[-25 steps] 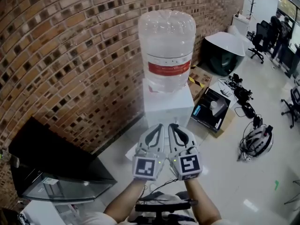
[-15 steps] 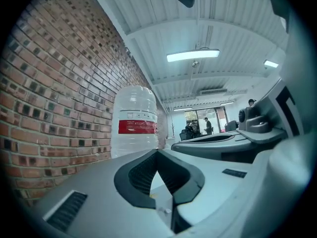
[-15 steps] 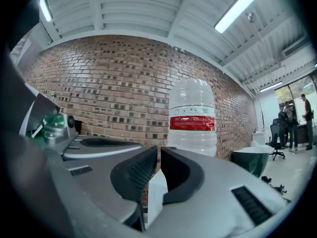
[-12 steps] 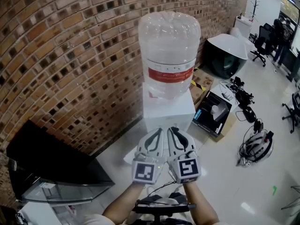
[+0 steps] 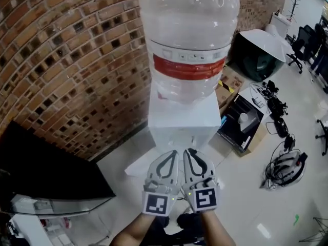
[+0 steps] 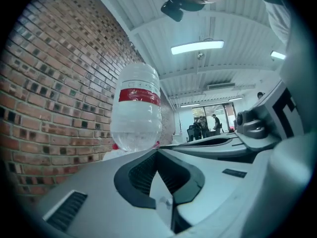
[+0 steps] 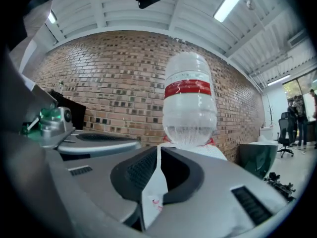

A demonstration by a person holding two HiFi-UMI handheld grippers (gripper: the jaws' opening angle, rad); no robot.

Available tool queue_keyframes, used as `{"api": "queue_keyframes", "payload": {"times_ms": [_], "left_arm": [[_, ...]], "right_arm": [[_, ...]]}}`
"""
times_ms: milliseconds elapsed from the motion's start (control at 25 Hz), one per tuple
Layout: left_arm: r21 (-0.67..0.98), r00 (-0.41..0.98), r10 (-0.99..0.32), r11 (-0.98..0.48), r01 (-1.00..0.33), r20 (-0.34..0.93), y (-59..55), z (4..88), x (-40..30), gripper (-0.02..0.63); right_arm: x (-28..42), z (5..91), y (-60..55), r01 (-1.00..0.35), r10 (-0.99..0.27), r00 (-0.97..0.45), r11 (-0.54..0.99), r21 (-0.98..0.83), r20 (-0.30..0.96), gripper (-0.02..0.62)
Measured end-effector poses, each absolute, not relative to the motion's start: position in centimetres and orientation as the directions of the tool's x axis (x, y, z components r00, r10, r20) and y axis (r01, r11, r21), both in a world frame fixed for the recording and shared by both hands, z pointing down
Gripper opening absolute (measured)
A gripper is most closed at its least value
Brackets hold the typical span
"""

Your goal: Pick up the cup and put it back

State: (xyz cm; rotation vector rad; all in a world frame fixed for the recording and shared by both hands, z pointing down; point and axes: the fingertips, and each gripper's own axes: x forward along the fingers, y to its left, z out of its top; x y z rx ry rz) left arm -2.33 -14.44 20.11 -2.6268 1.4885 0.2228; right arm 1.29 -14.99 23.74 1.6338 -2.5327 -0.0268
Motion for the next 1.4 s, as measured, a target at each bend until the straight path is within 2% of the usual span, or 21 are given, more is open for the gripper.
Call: {"api": "queue_keyframes", "payload": {"times_ms": [120,400,480,760,1000,1080,1280,1360,1400], "left_arm": [[0.002,0.467,-0.867,-0.475,-0.88,-0.176,-15.2,25.3,-2.4,-0.007],[-0.016,0.47,-0.867,-0.474,-0.88,-0.162,-17.1,39.1,-1.6,-0.006],[-0.024,0.475,-0.865,-0.478,-0.878,-0.162,-17.8,42.7,-1.3,-0.006],[0.003,0.466,-0.868,-0.474,-0.881,-0.171,-19.7,54.5,-1.2,-0.006],[0.002,0.463,-0.878,-0.466,-0.885,-0.12,-20.9,64.1,-0.9,-0.002],[0.004,0.457,-0.884,-0.46,-0.888,-0.098,-21.4,66.6,-0.6,-0.002],[-0.012,0.462,-0.886,-0.462,-0.887,-0.039,-22.8,70.7,0.2,-0.002],[0.002,0.454,-0.889,-0.455,-0.89,-0.048,-23.7,71.3,0.2,-0.002],[0.008,0.449,-0.892,-0.45,-0.893,-0.056,-24.2,71.5,0.1,-0.002]], "right_arm": [[1.4,29.5,-15.3,-0.899,-0.898,-0.423,0.433,0.068,0.123,0.028],[1.8,43.2,-17.0,-0.898,-0.895,-0.429,0.437,0.049,0.12,0.028],[2.0,46.7,-17.7,-0.897,-0.894,-0.432,0.44,0.046,0.115,0.081],[2.6,58.6,-19.6,-0.905,-0.903,-0.418,0.424,0.046,0.094,0.081],[4.4,69.0,-20.6,-0.922,-0.914,-0.381,0.387,0.023,0.136,0.081],[4.9,71.6,-21.3,-0.925,-0.915,-0.374,0.38,0.007,0.149,0.14],[4.6,77.1,-24.2,-0.929,-0.917,-0.369,0.368,-0.035,0.152,0.147],[4.2,79.8,-25.7,-0.922,-0.906,-0.386,0.384,-0.049,0.173,0.261],[4.1,81.1,-26.3,-0.92,-0.901,-0.391,0.389,-0.051,0.185,0.272]]}}
